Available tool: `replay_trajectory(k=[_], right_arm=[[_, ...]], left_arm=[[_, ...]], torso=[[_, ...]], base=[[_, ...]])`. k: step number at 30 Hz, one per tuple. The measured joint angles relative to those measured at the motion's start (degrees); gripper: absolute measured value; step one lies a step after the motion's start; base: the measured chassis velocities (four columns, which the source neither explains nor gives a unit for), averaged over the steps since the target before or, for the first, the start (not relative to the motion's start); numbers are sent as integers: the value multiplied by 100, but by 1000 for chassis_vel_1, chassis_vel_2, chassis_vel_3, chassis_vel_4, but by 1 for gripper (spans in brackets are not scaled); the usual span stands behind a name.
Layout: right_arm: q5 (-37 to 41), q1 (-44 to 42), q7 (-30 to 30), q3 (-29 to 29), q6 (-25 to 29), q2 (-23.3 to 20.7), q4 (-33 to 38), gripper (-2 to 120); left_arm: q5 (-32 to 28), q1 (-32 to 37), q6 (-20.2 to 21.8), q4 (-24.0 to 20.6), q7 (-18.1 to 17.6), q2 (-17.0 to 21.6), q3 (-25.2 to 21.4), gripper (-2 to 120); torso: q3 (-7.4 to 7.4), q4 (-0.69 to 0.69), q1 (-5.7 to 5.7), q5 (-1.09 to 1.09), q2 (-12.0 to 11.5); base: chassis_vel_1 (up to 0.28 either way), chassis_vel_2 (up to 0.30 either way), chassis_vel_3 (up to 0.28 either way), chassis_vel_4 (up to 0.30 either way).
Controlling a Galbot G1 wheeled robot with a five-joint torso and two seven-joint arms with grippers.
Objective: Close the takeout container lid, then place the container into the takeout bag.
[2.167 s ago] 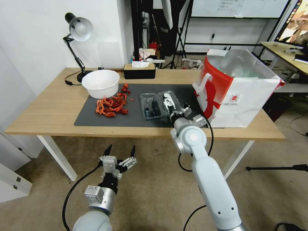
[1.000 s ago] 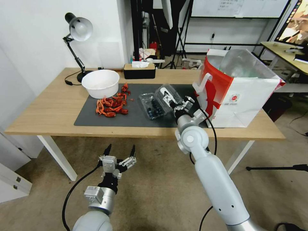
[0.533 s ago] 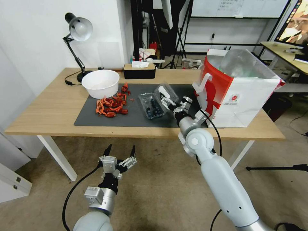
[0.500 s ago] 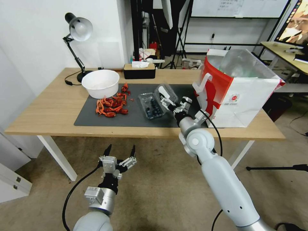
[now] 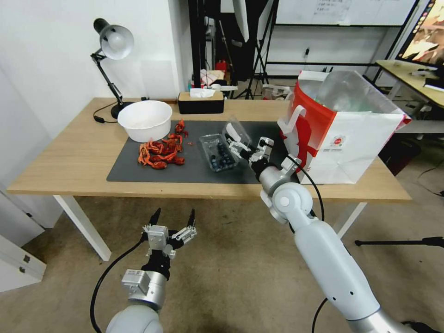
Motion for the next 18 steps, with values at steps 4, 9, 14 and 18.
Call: replay_trajectory(k=[4, 9, 14, 18], right_arm=[[-10, 39, -195, -58, -52, -65, -40, 100], [16, 170, -376, -143, -154, -133, -99, 100], [84, 367, -483, -229, -265, -175, -170, 100], [123, 488, -514, -304, -324, -190, -250, 100]], left_arm=[[-2, -11, 0, 15, -2, 0, 0, 100], [-9, -21, 0, 18, -19, 1, -4, 100], [-11, -26, 0, 25, -25, 1, -10, 100], [-12, -26, -10, 31, -27, 1, -13, 100]], torso=[[0, 0, 0, 0, 0], [0, 0, 0, 0, 0], [0, 0, 0, -1, 0], [0, 0, 0, 0, 0]], base=[[0, 0, 0, 0], [0, 0, 0, 0], [0, 0, 0, 0], [0, 0, 0, 0]])
